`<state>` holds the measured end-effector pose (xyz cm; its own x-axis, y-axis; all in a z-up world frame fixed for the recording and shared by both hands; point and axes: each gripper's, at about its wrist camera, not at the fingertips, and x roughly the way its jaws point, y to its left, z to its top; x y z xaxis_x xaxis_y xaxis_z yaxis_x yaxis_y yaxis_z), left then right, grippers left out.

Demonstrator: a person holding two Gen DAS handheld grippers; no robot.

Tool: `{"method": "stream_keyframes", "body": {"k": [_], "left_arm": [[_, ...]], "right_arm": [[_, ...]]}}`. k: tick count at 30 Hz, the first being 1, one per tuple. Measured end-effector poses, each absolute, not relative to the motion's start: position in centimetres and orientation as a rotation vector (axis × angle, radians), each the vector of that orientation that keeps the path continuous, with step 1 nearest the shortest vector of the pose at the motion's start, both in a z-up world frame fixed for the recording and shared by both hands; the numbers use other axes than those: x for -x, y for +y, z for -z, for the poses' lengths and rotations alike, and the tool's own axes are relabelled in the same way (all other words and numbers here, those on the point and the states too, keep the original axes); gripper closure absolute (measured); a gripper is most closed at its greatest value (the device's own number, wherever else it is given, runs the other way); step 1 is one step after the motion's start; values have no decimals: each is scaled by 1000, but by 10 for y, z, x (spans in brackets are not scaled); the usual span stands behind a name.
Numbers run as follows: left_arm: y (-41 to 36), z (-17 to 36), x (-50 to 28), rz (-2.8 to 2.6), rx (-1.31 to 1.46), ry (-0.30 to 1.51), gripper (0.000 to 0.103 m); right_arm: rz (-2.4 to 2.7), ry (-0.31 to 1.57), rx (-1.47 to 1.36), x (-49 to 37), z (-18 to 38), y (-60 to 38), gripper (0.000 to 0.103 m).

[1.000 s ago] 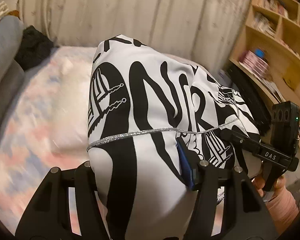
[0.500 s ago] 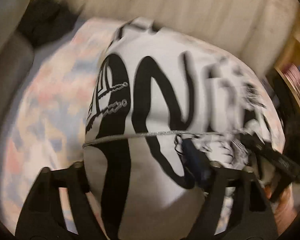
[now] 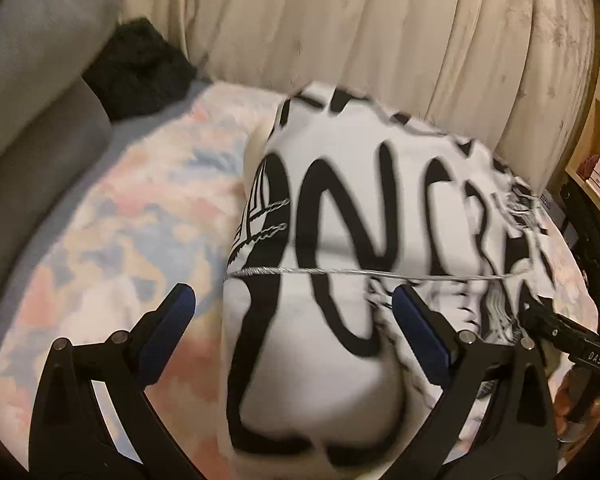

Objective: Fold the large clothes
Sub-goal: 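Grasp the folded jacket bundle with both tools and lift it, then place the jacket bundle on top of the cream puffer jacket and release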

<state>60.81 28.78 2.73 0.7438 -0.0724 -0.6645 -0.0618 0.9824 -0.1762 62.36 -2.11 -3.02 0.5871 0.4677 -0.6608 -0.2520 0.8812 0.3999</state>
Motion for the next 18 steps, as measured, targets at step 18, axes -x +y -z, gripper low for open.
{"method": "stream_keyframes", "body": {"k": [18], "left_arm": [[147, -152, -359, 43, 128, 758, 4]], "right_arm": [[-400, 904, -182, -368, -133, -108, 29]]}}
